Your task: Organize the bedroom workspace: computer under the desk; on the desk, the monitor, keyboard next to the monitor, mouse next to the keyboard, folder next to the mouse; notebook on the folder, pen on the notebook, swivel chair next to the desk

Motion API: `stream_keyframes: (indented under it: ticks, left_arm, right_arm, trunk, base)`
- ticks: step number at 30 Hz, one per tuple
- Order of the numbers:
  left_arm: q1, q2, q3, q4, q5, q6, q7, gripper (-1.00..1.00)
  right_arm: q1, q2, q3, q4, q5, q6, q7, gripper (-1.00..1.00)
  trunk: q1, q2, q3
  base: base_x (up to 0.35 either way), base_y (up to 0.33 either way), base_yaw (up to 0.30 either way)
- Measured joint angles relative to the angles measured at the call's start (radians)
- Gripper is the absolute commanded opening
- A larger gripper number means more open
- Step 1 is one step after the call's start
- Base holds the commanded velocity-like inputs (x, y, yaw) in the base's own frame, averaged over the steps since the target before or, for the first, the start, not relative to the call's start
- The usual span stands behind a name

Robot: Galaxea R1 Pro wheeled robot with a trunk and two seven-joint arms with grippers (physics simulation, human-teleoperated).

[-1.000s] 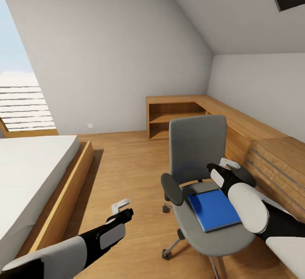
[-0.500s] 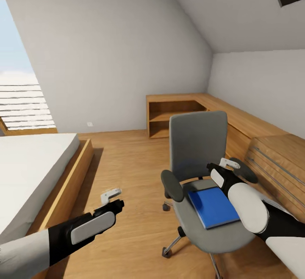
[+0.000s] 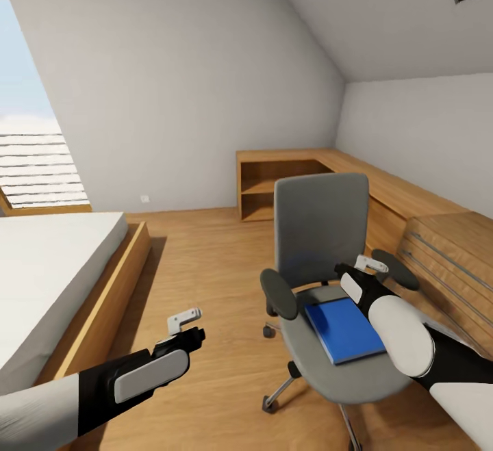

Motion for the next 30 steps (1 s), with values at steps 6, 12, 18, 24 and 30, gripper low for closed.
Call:
stream_keyframes:
  ticks: [6,12,18,24,30]
  left_arm:
    - [0.0,0.0,-0.001,0.0,0.0,0.0,0.0,1.0]
    - [0.0,-0.001,-0.001,0.0,0.0,0.0,0.001,1.0]
    - [0.0,-0.001,-0.001,0.0,0.0,0.0,0.001,1.0]
    - [0.0,-0.001,-0.002,0.0,0.001,0.0,0.001,1.0]
    - [0.0,-0.002,-0.003,0.0,0.002,0.0,0.0,1.0]
  right_arm:
    - [0.0,0.0,0.0,0.001,0.001,0.0,0.001,1.0]
    - [0.0,-0.001,0.001,0.002,0.002,0.001,0.001,1.0]
    - [0.0,-0.001,0.001,0.002,0.002,0.002,0.001,1.0]
    - [0.0,-0.001,0.001,0.002,0.002,0.002,0.001,1.0]
    - [0.0,-0.001,0.001,0.002,0.002,0.002,0.002,1.0]
  trunk:
    - [0.023,-0.042,-0.019]
    - [0.046,-0.084,-0.038]
    - [0.069,-0.126,-0.056]
    - [0.092,-0.168,-0.075]
    - [0.115,-0.21,-0.094]
  base:
    - [0.0,0.0,0.0]
    - [0.0,0.0,0.0]
    - [0.0,0.0,0.0]
    - [0.0,0.0,0.0]
    - [0.0,0.0,0.0]
